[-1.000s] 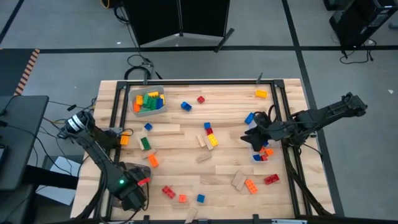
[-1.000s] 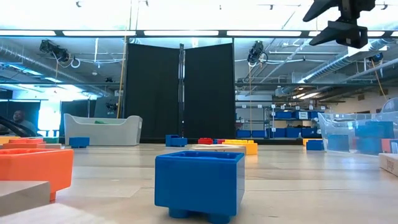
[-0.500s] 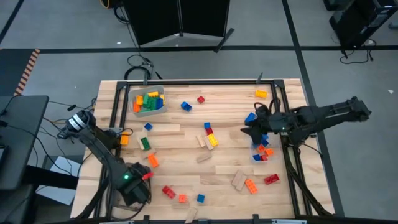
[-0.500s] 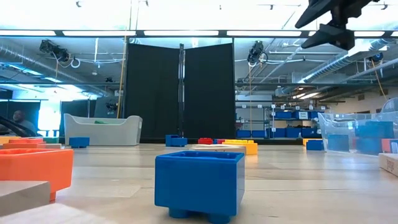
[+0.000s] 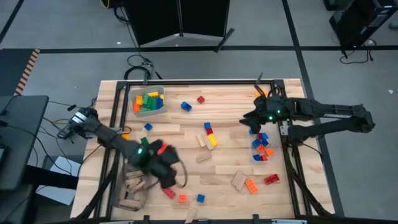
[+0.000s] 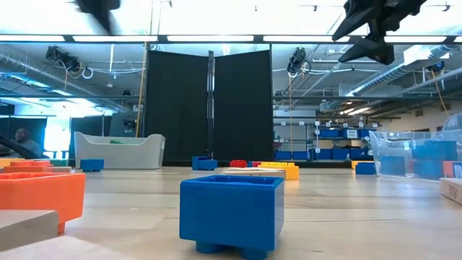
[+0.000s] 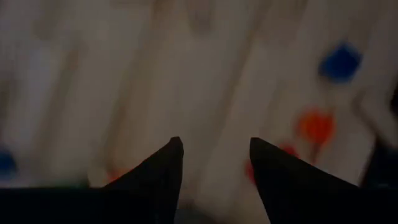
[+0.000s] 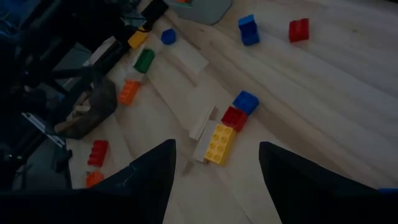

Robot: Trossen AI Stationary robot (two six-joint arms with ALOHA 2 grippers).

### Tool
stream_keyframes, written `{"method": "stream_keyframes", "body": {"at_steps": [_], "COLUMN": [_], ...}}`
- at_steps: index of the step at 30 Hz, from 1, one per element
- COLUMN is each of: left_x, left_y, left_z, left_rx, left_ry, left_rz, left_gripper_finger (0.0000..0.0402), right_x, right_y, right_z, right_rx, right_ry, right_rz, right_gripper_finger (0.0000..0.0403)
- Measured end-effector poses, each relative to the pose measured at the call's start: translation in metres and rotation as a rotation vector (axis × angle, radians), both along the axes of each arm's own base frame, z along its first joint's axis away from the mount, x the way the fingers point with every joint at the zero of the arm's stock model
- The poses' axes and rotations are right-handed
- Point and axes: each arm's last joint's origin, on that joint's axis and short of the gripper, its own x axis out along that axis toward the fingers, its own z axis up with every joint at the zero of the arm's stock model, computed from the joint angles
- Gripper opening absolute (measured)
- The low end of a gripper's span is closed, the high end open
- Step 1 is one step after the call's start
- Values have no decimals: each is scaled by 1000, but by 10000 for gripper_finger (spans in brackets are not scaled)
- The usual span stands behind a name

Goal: Sort blocks by size
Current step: Put the large yellow game piece into the gray bin

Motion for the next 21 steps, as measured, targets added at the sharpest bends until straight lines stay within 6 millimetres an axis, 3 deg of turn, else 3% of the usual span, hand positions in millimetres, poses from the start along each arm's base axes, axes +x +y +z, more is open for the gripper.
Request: {"method": "stream_keyframes", "body": {"at_steps": [7,12,17,21], "left_x": [49,71,73,57], "left_y": [60,108,154,183], "left_z": [10,10,1,6], "left_rx": [28,13,42,38], "left_ry": [-162,-266,-297,-444], "left_rz": [-178,-300,-293,-275], "left_gripper_finger": [193,193,193,193], "right_x": [15,34,50,47], "right_y": [-21,-45,-81,-121], "right_z": [24,41,39,17], "right_rx": [-87,-143,-189,-100], "right_ry": [6,192,476,677], "right_rz": [-5,-7,4,-7], "right_gripper_finger": [244,244,244,244]}}
